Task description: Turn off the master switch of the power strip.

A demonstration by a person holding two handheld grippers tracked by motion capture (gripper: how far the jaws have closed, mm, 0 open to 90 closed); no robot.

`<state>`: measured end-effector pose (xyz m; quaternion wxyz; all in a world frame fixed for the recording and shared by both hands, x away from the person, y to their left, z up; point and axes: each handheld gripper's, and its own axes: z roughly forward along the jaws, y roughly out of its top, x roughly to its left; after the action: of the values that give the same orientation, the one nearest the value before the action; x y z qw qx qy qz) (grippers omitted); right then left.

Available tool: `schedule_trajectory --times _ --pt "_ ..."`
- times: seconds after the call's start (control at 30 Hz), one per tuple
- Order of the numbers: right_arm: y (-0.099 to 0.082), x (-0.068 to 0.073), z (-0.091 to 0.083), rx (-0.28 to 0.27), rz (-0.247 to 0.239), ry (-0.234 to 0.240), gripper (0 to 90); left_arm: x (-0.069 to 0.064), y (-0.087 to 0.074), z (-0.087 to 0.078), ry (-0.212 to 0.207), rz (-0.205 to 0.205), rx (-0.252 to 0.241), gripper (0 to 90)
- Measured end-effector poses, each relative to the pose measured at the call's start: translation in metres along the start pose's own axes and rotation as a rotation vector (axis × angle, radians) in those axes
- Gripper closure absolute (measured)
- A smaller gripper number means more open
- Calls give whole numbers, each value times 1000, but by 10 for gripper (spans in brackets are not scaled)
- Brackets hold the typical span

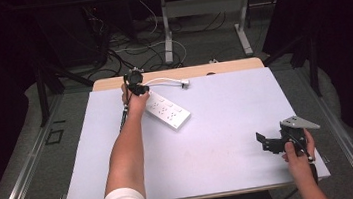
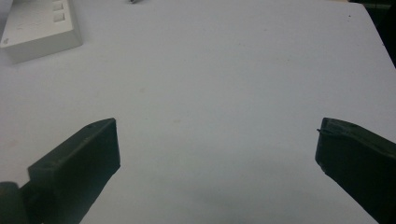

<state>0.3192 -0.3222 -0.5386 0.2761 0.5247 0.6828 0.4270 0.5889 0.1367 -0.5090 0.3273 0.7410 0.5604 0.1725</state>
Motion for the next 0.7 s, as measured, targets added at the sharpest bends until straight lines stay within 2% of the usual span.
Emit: schedule_trajectory --times 0.03,0.23,0.37,0.47,0.53,0.57,0.7 --pt "0 0 0 -1 -8 0 0 -1 0 -1 -5 -12 -10 900" --pt "1 1 -1 9 -11 5 0 -3 2 -9 -22 16 -2 900" --pt "0 1 1 4 -15 9 0 -5 2 -14 -21 1 -1 900" --pt "0 2 0 13 -14 7 0 -5 2 -19 -29 14 -3 899" --pt "0 2 2 -2 -17 9 0 -4 1 -23 -41 10 4 874" --pt "0 2 2 0 -14 10 0 -4 1 -25 -32 7 4 868" --pt "1 2 1 3 -14 17 0 -1 0 -33 -51 -2 -21 834"
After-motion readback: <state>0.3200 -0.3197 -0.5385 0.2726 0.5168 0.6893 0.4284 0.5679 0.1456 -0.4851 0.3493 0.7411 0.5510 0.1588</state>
